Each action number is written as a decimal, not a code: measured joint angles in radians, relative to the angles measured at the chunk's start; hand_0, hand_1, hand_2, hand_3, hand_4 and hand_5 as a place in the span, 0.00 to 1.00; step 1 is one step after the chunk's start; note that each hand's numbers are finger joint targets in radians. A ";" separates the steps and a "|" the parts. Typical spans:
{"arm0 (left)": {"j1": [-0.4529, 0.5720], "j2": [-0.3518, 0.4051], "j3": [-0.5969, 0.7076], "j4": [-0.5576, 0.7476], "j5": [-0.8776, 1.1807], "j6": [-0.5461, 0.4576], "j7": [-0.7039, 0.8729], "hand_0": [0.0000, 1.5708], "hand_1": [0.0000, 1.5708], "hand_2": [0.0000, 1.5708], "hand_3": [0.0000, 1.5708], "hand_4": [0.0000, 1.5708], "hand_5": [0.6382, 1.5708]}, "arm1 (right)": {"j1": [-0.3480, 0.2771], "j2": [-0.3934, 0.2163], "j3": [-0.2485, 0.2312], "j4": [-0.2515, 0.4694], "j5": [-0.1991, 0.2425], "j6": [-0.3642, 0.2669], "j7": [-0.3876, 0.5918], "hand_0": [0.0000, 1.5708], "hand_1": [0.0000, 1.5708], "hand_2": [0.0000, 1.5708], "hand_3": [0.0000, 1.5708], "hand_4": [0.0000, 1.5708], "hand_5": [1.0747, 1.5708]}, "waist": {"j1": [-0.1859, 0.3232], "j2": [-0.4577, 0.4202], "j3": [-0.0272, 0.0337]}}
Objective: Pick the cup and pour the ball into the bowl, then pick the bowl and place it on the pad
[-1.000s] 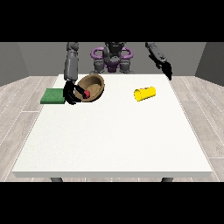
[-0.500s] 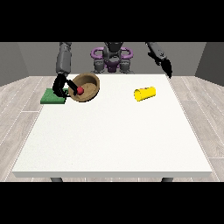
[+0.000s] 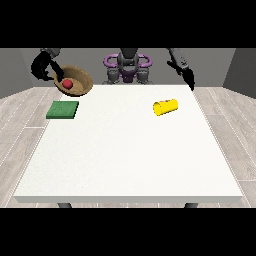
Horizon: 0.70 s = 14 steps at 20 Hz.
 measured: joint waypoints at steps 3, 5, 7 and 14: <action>0.022 0.026 0.022 0.004 0.013 0.004 -0.033 0.00 0.00 0.00 0.00 0.00 0.04 | -0.025 -0.015 -0.022 -0.007 0.025 0.036 -0.010 1.00 1.00 1.00 1.00 1.00 0.90 | -0.025 0.018 0.0015; 0.009 0.074 0.070 0.027 0.040 -0.002 -0.079 0.00 0.00 0.00 0.00 0.00 0.03 | -0.039 -0.028 -0.038 -0.019 0.031 0.040 -0.036 1.00 1.00 1.00 0.94 1.00 0.93 | -0.054 0.062 0.0020; -0.009 0.116 0.110 0.045 0.067 -0.017 -0.126 0.00 0.00 0.00 0.00 0.00 0.13 | -0.052 -0.033 -0.066 -0.011 0.034 0.015 -0.059 1.00 1.00 1.00 0.95 0.97 1.00 | -0.066 0.120 0.0023; -0.035 0.216 0.193 0.010 0.166 -0.122 -0.203 0.00 0.00 0.00 0.00 0.56 0.60 | -0.044 -0.030 -0.190 0.144 0.030 -0.146 -0.216 1.00 1.00 1.00 1.00 0.88 0.98 | -0.025 0.279 -0.0015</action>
